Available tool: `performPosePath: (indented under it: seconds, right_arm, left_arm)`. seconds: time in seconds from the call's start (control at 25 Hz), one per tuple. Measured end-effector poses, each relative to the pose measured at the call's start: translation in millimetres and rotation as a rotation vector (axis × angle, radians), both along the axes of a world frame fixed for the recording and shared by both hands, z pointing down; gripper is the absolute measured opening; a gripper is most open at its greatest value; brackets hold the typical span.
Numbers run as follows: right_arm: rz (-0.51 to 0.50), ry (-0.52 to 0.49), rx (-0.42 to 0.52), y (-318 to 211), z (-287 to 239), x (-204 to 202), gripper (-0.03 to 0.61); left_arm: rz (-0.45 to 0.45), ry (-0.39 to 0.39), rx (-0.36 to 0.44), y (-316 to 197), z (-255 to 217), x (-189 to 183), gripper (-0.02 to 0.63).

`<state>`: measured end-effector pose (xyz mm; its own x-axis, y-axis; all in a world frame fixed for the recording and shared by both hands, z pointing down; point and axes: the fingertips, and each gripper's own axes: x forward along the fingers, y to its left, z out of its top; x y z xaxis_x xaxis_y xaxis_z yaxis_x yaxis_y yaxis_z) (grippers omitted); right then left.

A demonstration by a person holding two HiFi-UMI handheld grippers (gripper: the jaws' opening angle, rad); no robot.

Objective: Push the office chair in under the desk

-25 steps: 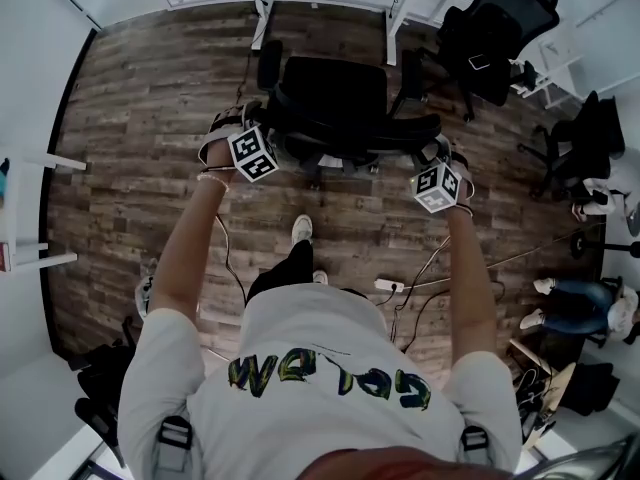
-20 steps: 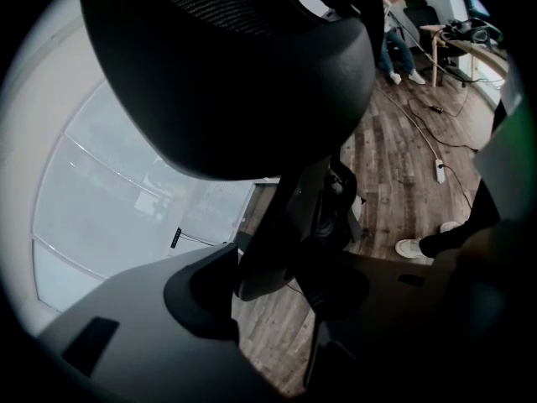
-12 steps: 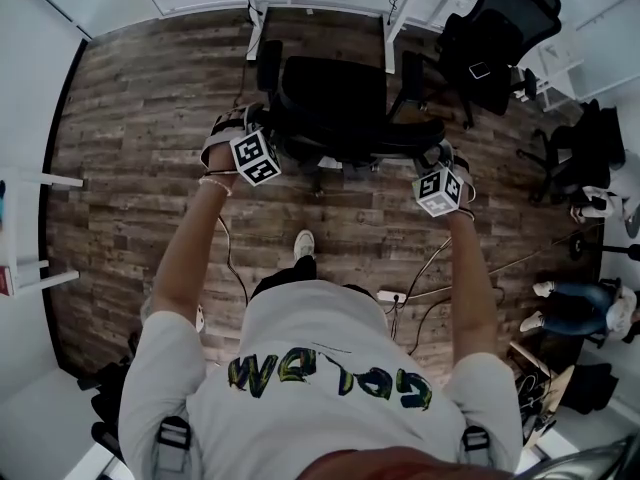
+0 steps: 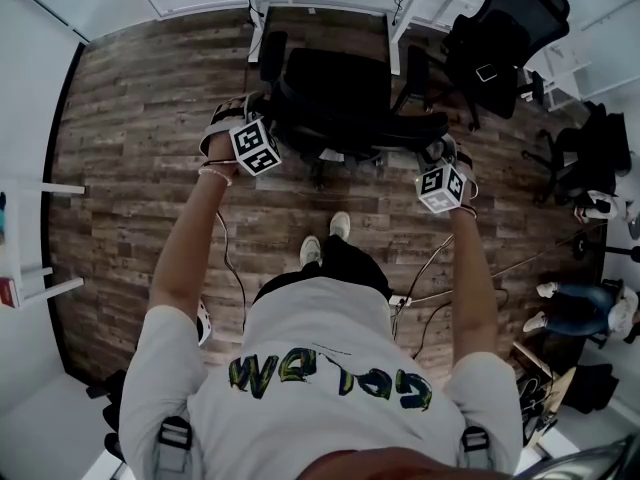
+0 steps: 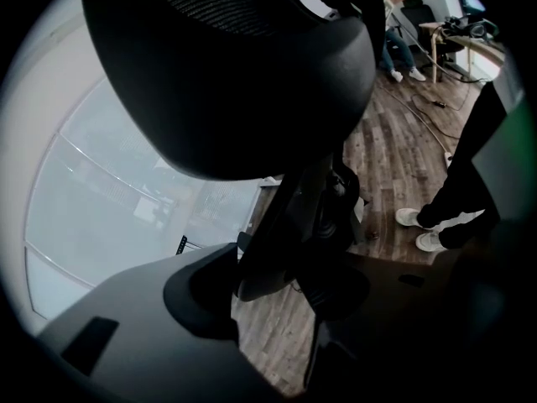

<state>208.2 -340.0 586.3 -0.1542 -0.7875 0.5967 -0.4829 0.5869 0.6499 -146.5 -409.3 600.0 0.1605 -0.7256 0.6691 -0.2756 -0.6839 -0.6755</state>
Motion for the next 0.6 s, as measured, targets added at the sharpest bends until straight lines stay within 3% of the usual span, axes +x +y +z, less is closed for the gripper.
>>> performPosePath:
  seconds: [0.6]
  right_arm:
    - [-0.011, -0.010, 0.013, -94, 0, -4, 0.212]
  left_arm:
    - [-0.014, 0.007, 0.008, -94, -1, -3, 0.221]
